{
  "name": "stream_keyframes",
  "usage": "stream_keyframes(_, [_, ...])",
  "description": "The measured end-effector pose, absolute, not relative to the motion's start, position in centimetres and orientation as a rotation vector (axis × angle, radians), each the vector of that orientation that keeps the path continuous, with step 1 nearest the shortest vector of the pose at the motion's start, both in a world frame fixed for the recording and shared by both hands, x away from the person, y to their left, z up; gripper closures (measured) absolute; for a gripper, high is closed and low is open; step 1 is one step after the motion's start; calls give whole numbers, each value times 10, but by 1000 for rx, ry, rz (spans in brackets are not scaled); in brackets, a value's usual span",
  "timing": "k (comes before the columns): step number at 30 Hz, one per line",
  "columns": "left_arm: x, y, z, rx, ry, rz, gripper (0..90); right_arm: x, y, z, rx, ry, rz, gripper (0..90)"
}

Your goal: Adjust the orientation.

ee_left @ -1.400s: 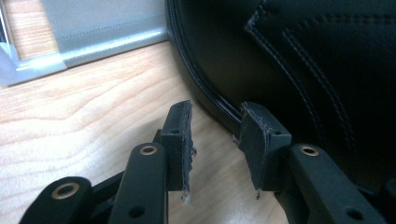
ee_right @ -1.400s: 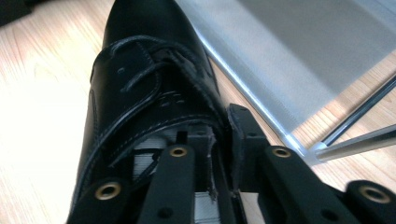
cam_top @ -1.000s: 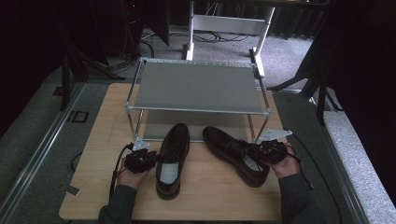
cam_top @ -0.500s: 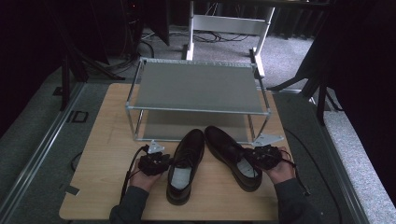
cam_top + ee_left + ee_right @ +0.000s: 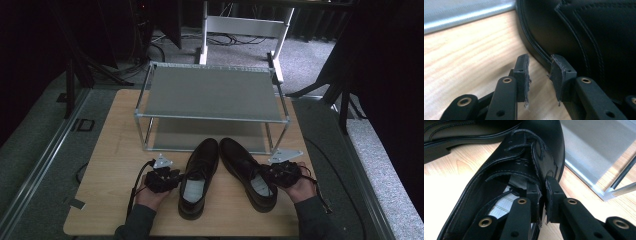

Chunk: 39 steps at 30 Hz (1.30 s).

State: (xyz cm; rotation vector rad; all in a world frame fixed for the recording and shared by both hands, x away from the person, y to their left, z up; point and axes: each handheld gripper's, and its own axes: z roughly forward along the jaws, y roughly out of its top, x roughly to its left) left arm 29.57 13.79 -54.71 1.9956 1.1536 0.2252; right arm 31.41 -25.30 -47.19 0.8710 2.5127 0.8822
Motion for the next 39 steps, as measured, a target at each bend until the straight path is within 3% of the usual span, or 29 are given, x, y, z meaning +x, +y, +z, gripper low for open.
stream_keyframes(4, [293, 134, -545, 1989, 1153, 228, 727, 312, -251, -471, 861, 2513, 888, 828])
stream_keyframes(25, [284, 99, -547, 2016, 1055, 121, 719, 310, -228, -474, 876, 2470, 960, 825])
stream_keyframes(39, [286, 70, -547, 2054, 980, 85, 716, 330, -227, -473, 935, 2386, 982, 823])
